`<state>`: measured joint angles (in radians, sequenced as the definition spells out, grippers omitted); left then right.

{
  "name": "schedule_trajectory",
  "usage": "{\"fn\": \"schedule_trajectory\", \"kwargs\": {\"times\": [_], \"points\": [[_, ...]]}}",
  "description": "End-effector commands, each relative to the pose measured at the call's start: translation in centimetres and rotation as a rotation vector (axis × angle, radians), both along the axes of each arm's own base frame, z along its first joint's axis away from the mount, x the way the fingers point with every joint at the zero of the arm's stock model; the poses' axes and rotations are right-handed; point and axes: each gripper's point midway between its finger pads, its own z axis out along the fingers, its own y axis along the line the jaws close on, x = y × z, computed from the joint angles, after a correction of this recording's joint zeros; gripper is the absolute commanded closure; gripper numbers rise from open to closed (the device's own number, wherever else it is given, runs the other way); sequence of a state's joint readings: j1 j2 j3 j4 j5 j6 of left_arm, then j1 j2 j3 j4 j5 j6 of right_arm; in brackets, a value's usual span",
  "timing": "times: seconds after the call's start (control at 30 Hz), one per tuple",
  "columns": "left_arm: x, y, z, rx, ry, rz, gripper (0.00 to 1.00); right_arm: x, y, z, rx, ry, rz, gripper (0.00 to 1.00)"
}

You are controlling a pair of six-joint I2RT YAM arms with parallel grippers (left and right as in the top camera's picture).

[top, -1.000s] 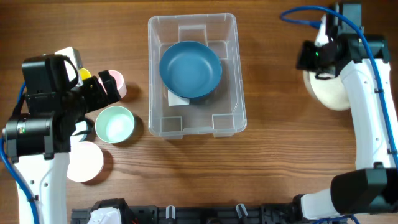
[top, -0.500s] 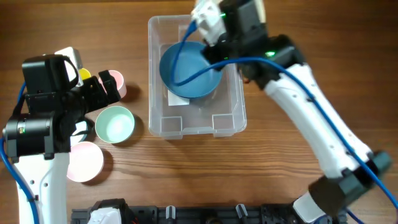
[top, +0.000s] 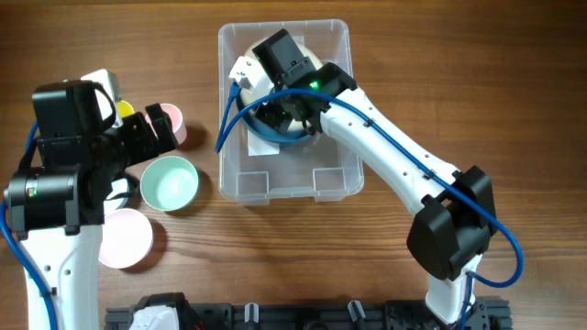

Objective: Pack container
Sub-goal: 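Lift the cream bowl with the right gripper and lower it into the bin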

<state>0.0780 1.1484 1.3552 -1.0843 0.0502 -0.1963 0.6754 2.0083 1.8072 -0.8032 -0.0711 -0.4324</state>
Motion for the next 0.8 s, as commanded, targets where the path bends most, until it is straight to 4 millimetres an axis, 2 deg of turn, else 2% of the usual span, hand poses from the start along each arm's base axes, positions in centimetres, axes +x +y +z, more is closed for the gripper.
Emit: {"fn": "schedule_trajectory", "kwargs": {"times": [0.0, 0.03, 0.07, 0.1, 0.17, 0.23, 0.3, 0.5, 0.63, 0.7, 0.77], "points": [[0.1, -0.1, 0.3, -0.006, -0.006, -0.007, 0.0, 0.2, 0.3, 0.6, 0.01, -0.014, 0.011, 0.61], [0.1, -0.1, 0.2, -0.006, -0.003, -0.007, 0.0, 0.1, 0.3, 0.6, 0.014, -0.007, 0.0, 0.55], [0.0, -0.1, 0.2, -0.006, -0.001, -0.007, 0.0, -0.2, 0.1, 0.7, 0.022, 0.015, -0.023, 0.57], [0.0, -0.1, 0.2, -0.006, 0.002, -0.007, 0.0, -0.9, 0.1, 0.6, 0.027, 0.047, -0.024, 0.63], [0.0, -0.1, 0.1, -0.006, 0.002, -0.007, 0.0, -2.7, 0.1, 0.7, 0.043, 0.121, 0.011, 0.79], [0.0, -0.1, 0.2, -0.006, 0.002, -0.007, 0.0, -4.7, 0.2, 0.6, 0.062, 0.211, 0.046, 0.9], [0.0, -0.1, 0.2, -0.006, 0.002, -0.007, 0.0, -5.9, -0.4, 0.0, 0.068, 0.318, -0.058, 0.96], [0.0, -0.1, 0.1, -0.006, 0.003, -0.007, 0.0, -8.1, -2.2, -2.1, 0.025, 0.493, -0.263, 0.96], [0.0, -0.1, 0.1, -0.006, 0.002, -0.007, 0.0, -8.5, -2.9, -4.7, -0.014, 0.517, -0.293, 0.96], [0.0, -0.1, 0.1, -0.006, 0.003, -0.007, 0.0, -7.6, -3.4, -5.6, -0.03, 0.48, -0.336, 0.96], [0.0, -0.1, 0.1, -0.006, 0.002, -0.007, 0.0, -5.8, -4.1, -5.7, -0.051, 0.396, -0.4, 0.96]]}}
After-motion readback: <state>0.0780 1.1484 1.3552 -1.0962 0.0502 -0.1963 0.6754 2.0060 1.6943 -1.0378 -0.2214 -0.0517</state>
